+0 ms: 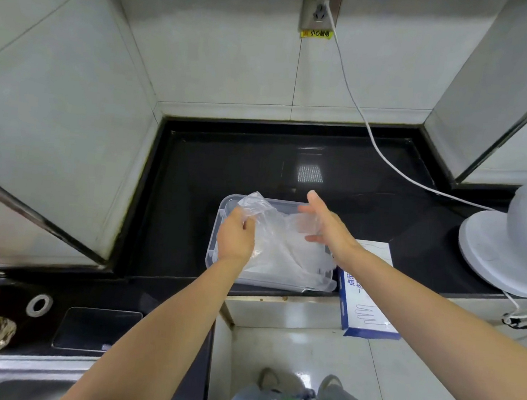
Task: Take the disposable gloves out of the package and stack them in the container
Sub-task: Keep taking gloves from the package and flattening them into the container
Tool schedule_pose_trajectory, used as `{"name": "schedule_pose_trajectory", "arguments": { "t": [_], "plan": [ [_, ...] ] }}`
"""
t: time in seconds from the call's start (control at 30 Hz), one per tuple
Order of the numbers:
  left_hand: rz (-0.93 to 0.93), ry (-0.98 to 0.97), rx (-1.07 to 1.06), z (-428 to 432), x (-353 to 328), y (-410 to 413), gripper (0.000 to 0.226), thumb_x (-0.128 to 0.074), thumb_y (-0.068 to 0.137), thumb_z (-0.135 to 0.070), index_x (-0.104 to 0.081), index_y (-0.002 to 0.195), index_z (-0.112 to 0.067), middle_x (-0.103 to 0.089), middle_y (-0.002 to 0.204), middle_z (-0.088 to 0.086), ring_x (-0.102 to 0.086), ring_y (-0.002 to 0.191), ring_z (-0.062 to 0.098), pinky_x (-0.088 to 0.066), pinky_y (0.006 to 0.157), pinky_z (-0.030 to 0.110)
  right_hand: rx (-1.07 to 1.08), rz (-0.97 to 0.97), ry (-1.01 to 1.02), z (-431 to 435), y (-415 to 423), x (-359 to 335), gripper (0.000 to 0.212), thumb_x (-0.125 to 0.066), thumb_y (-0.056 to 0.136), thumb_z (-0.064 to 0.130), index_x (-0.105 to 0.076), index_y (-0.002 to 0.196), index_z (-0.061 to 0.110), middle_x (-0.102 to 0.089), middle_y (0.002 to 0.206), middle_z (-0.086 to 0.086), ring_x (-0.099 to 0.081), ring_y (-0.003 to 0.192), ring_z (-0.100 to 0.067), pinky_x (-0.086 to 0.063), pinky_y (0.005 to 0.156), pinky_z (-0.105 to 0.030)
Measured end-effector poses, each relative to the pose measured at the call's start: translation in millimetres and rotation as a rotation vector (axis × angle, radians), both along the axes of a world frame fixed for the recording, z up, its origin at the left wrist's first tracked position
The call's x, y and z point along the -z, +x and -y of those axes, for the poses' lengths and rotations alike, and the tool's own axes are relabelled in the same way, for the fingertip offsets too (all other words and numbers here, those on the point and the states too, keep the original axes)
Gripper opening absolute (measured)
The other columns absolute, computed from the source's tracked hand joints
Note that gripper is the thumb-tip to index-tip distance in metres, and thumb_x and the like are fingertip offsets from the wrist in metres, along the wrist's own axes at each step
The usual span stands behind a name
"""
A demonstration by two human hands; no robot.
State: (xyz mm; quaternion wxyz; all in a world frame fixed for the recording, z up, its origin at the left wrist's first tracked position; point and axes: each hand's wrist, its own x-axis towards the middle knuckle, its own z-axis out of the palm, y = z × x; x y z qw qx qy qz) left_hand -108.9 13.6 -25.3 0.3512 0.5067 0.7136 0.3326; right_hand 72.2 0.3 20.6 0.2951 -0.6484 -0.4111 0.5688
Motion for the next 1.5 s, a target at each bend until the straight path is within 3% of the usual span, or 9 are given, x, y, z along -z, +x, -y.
{"name": "schedule_pose_trajectory", "arguments": {
  "t": [0.17,0.27,0.4,0.63,0.73,0.93,1.13,1.23,1.5],
  "plan": [
    [-0.051,0.035,0.159,1,-7,-4,0.011,-0.047,0.101,-0.020,-0.055,0.094,-0.020,-0.049,0.064,-0.002,-0.045,0.055,0.009,-0.035,0.043,0.010,-0.298,0.216,-0.007,-5,-13,1,0.076,-0.077,0.080,0.045,-0.037,0.142,0.031,-0.054,0.126,0.002,-0.056,0.113,-0.018,-0.045,0.092,-0.031],
    [-0.082,0.007,0.217,-2,-5,-10,0.024,-0.047,0.101,-0.030,-0.050,0.080,-0.018,-0.047,0.064,-0.003,-0.044,0.057,0.008,-0.033,0.047,0.013,-0.260,0.350,-0.055,-9,-17,10,0.038,-0.071,0.084,0.010,-0.059,0.120,0.015,-0.066,0.098,-0.005,-0.063,0.085,-0.018,-0.052,0.078,-0.033],
    [-0.205,0.023,0.196,-5,3,-28,0.028,-0.043,0.102,-0.035,-0.056,0.096,-0.011,-0.052,0.070,-0.001,-0.050,0.064,0.011,-0.036,0.052,0.020,0.104,0.072,-0.105,-19,-3,17,0.004,-0.056,0.094,0.002,-0.060,0.094,0.001,-0.051,0.062,-0.012,-0.045,0.045,-0.018,-0.042,0.049,-0.025],
    [-0.482,0.032,0.330,-15,7,-20,0.029,-0.038,0.104,-0.029,-0.058,0.108,-0.009,-0.057,0.075,0.004,-0.056,0.065,0.016,-0.045,0.051,0.026,0.212,0.414,0.445,-28,7,10,0.030,-0.058,0.088,0.007,-0.061,0.117,0.014,-0.055,0.111,0.000,-0.054,0.096,-0.011,-0.045,0.084,-0.019],
    [-0.600,0.022,0.409,-22,9,-10,0.029,-0.037,0.105,-0.027,-0.055,0.121,-0.010,-0.065,0.089,0.007,-0.063,0.075,0.017,-0.040,0.054,0.019,0.013,0.335,0.641,-24,-13,3,0.023,-0.056,0.087,-0.001,-0.068,0.101,0.014,-0.063,0.098,-0.001,-0.058,0.083,-0.008,-0.043,0.071,-0.009],
    [-0.878,-0.058,0.493,-27,27,-9,0.038,-0.047,0.102,-0.020,-0.045,0.139,-0.012,-0.065,0.117,0.008,-0.067,0.098,0.022,-0.055,0.088,0.027,-0.457,0.428,-0.064,-22,-37,55,0.049,-0.055,0.097,0.011,-0.040,0.141,0.026,-0.058,0.122,-0.011,-0.063,0.100,-0.028,-0.060,0.076,-0.032],
    [-0.941,0.079,0.409,-29,34,-3,0.042,-0.056,0.095,-0.028,-0.041,0.131,-0.014,-0.051,0.126,0.008,-0.052,0.111,0.020,-0.048,0.091,0.025,-0.456,0.393,-0.227,-22,-46,78,0.078,-0.054,0.097,0.009,-0.011,0.157,0.031,-0.033,0.149,-0.010,-0.050,0.122,-0.032,-0.060,0.080,-0.035],
    [-0.831,0.159,0.476,-31,33,8,0.027,-0.057,0.092,-0.017,-0.050,0.118,-0.015,-0.054,0.118,0.005,-0.054,0.100,0.019,-0.051,0.083,0.026,-0.491,0.387,-0.228,-24,-49,85,0.078,-0.056,0.094,0.006,-0.013,0.156,0.029,-0.032,0.147,-0.008,-0.052,0.118,-0.030,-0.061,0.079,-0.034],
    [-0.251,-0.631,0.392,-26,61,-4,0.061,-0.058,0.093,-0.024,-0.026,0.145,-0.031,-0.034,0.137,0.014,-0.052,0.106,0.031,-0.060,0.074,0.036,-0.370,0.534,-0.277,-26,-40,98,0.066,-0.060,0.093,0.014,-0.021,0.146,0.017,-0.030,0.141,-0.010,-0.049,0.116,-0.028,-0.058,0.085,-0.033]
  ]
}}
